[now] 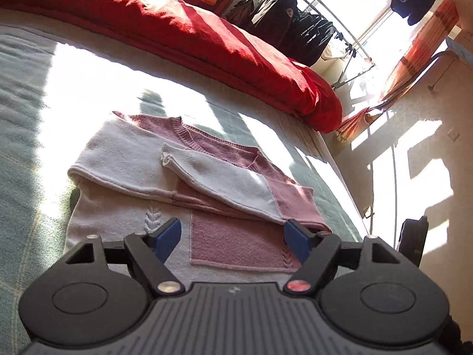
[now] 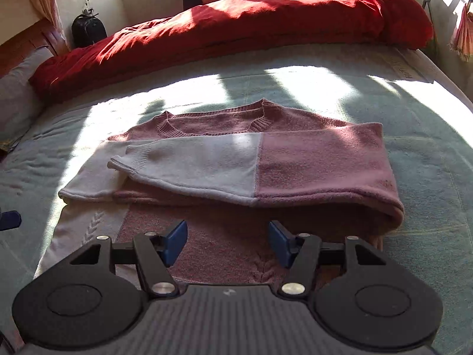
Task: Fold clothes
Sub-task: 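Lay the cuff on the folded sleeve and open the right gripper, then press the open left gripper onto the folded white cuff to flatten it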
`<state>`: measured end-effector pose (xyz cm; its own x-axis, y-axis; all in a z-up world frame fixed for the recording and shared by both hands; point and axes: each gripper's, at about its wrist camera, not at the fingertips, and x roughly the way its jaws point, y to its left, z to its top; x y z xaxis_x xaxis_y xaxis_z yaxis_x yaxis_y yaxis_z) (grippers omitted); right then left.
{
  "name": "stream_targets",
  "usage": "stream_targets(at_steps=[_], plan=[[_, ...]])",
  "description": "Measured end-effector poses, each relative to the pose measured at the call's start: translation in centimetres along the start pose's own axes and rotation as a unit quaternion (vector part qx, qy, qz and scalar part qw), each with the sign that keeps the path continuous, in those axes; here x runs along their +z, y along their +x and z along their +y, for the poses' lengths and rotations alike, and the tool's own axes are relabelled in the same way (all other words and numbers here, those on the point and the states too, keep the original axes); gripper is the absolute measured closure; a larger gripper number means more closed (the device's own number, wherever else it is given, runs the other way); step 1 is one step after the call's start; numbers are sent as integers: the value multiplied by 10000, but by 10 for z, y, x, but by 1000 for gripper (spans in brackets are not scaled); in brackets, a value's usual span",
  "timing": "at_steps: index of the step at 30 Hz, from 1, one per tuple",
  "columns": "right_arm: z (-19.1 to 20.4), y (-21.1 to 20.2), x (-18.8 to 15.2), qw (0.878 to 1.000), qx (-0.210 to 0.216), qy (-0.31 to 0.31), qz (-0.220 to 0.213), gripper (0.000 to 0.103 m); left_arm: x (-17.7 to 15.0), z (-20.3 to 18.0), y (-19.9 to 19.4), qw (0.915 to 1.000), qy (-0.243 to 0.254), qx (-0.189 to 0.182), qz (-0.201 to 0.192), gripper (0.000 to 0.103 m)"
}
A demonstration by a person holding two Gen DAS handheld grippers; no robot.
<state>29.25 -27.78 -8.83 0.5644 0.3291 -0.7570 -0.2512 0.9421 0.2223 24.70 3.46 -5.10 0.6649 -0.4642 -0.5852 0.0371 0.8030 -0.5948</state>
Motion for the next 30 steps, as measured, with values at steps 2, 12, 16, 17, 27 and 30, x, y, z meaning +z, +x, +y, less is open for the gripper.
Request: stream_targets(at_steps=[2,12,16,17,27,30], plan=[[-1,-1,-18,9999,94,57,-22,37,18,9,28,9991,-420,53,-22,35],[-19,-4,-51,9987,372,356,-42,37,41,63,130,9818,-1763,681,192,43],[-24,-7,-49,9981,405,433,-158,37,47,63,144,9804,-1892,553,62,44],[-26,-8,-48,9981,403,422,-202,37,48,60,146,9818,-1808,582,56,47],[-74,-15,-38,9900,-1202,401,-613,37,44,36,154,9866,-712,1468,1,97],[-92,-9,-29,9861,-1448,460,-669,37,44,37,154,9870,-630,1475,24,96]])
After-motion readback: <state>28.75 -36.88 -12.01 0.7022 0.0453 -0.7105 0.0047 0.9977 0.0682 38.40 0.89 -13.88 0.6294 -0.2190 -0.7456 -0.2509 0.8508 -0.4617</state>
